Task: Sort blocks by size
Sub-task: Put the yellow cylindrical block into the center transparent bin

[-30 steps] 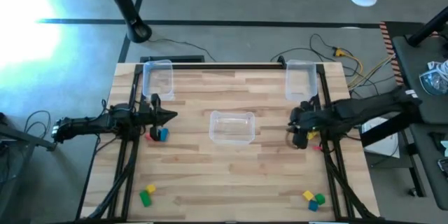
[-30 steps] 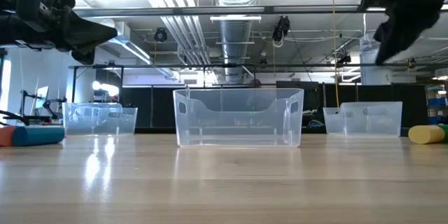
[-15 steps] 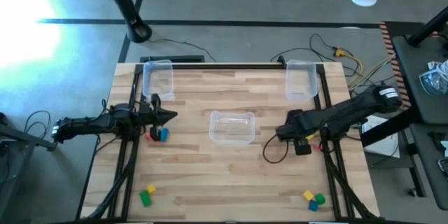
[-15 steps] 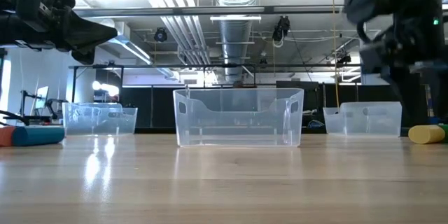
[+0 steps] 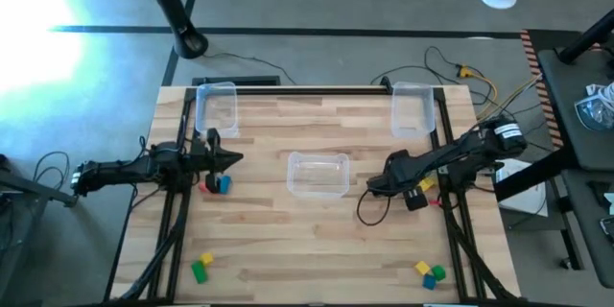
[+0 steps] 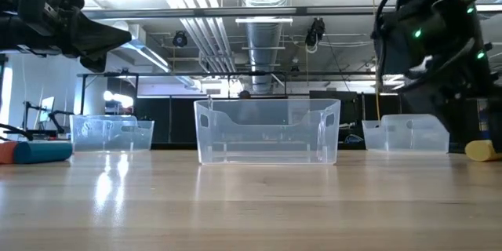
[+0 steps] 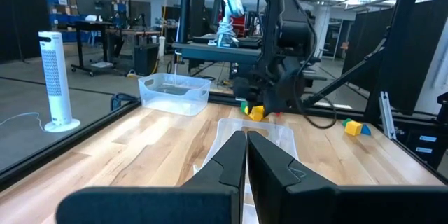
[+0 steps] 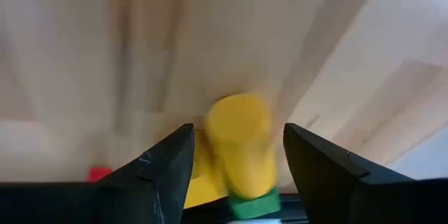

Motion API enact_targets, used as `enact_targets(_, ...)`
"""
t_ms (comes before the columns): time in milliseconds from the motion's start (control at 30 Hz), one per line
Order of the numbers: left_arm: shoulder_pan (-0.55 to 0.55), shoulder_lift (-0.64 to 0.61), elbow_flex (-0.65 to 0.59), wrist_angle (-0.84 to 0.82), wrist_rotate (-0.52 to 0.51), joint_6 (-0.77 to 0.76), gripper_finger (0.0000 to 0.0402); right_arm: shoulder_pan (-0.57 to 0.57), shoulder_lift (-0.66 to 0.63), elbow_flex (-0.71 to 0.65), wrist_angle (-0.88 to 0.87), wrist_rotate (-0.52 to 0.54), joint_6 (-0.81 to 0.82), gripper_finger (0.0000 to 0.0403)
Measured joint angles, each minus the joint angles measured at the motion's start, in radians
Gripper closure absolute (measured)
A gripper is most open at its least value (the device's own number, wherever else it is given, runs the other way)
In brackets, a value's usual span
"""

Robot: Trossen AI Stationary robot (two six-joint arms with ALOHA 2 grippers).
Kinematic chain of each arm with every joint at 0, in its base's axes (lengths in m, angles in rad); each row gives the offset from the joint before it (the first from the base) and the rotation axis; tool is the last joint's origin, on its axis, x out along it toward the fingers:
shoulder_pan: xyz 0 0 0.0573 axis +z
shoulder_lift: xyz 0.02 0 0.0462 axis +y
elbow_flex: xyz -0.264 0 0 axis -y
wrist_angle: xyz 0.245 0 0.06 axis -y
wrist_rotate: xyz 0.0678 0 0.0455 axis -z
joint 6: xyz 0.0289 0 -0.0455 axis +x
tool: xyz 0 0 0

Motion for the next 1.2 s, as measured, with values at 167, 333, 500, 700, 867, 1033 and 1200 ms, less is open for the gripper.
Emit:
enact_targets(167, 0.000, 0.000, 0.000, 0.000, 0.000, 0.000, 0.0401, -0.039, 0.043, 0.000, 0.014, 0.023, -0.030, 0.0207)
enact_targets(333, 0.000, 0.000, 0.000, 0.000, 0.000, 0.000, 0.0401, -0.062, 0.082, -0.003, -0.002, 0.015, -0.036, 0.0222)
enact_targets(500, 0.000, 0.000, 0.000, 0.000, 0.000, 0.000, 0.0401, -0.090, 0.106, -0.003, 0.007, -0.003, -0.031, 0.0229)
enact_targets(700, 0.000, 0.000, 0.000, 0.000, 0.000, 0.000, 0.0401, -0.125, 0.115, -0.005, 0.020, -0.023, -0.027, 0.0260)
enact_targets(867, 0.000, 0.000, 0.000, 0.000, 0.000, 0.000, 0.0401, -0.133, 0.066, -0.009, 0.038, -0.037, -0.003, 0.0279)
enact_targets(1033, 0.000, 0.000, 0.000, 0.000, 0.000, 0.000, 0.0401, -0.118, -0.027, 0.056, -0.090, -0.054, 0.091, 0.0279)
enact_targets(1200, 0.000, 0.000, 0.000, -0.001, 0.000, 0.000, 0.0401, -0.069, -0.130, 0.236, -0.120, -0.049, 0.180, 0.0278)
